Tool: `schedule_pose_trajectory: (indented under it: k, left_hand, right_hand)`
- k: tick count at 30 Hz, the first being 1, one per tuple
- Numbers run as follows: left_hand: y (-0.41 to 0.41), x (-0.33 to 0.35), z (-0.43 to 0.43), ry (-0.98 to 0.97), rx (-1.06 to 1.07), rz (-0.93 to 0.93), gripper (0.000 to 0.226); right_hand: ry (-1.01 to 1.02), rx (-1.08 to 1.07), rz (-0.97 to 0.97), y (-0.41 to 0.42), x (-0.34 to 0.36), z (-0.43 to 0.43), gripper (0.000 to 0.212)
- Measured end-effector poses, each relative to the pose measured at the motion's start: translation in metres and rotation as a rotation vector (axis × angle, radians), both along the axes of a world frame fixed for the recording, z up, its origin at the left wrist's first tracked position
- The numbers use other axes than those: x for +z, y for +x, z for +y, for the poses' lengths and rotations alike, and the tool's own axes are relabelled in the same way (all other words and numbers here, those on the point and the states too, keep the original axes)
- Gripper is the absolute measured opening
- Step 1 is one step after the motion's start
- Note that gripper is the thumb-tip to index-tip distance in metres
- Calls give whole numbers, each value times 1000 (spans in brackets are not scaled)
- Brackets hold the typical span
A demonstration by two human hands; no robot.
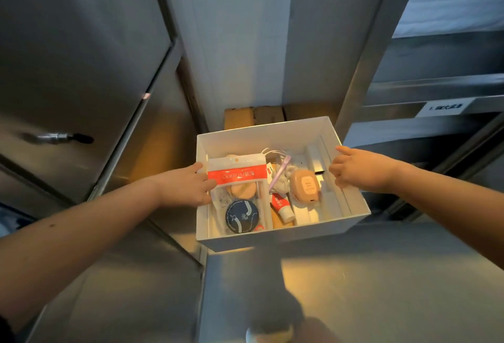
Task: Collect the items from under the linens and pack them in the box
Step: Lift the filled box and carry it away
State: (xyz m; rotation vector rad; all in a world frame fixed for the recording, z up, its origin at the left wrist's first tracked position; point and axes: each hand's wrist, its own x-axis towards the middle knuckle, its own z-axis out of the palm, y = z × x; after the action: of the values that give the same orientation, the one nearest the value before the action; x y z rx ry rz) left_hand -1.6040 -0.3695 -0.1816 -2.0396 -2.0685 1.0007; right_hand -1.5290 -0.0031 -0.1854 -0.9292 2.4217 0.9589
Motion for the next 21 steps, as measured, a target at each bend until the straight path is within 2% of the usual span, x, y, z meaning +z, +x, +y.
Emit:
schedule_pose_trajectory:
  k: [3, 10, 14, 18, 21]
  left_hand:
    - [-25, -6, 0, -29, -4, -27, 54]
    - [-92, -46, -2, -177, 103, -64, 43]
    - [-132, -54, 2, -252, 167, -45, 41]
    - [-163, -70, 6, -328, 142, 41, 42]
    - [-177, -90, 17, -312, 156, -70, 39]
  right_hand:
    - [-11, -31, -18, -16, -9, -1, 40]
    - [-32, -87, -34, -70, -24, 0, 31]
    - [-205, -327, -116, -110, -27, -5, 25]
    - [-45, -93, -8, -141, -33, -6, 16]
    - [59, 42, 56, -163, -44, -3, 16]
